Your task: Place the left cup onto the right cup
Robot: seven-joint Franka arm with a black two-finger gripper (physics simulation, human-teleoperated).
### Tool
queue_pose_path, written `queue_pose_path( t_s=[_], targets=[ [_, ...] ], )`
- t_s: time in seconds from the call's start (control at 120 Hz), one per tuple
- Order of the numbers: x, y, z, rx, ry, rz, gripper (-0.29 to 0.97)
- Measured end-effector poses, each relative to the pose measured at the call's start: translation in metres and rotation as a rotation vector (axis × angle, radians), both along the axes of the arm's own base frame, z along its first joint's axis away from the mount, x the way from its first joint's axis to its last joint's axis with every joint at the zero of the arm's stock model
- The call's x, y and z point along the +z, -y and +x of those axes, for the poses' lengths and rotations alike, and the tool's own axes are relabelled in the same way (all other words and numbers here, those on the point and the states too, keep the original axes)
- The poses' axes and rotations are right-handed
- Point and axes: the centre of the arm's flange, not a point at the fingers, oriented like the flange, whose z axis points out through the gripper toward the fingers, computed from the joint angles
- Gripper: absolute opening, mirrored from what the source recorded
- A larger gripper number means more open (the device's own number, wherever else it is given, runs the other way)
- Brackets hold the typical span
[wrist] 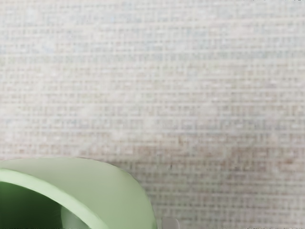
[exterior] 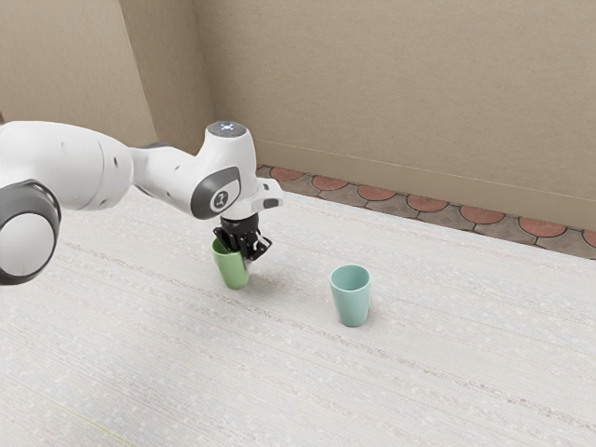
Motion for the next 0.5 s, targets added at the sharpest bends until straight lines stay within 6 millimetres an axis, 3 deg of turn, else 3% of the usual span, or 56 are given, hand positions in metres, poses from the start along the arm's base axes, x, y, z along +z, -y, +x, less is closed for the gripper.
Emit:
queue_pose_path(
  t_s=[0.292,0.5],
  targets=[
    [0.021,0.002,0.002,0.0,0.024,0.009,-0.1],
    [0.051,0.014,0.004,-0.011,0.053,0.005,-0.1]
  ],
)
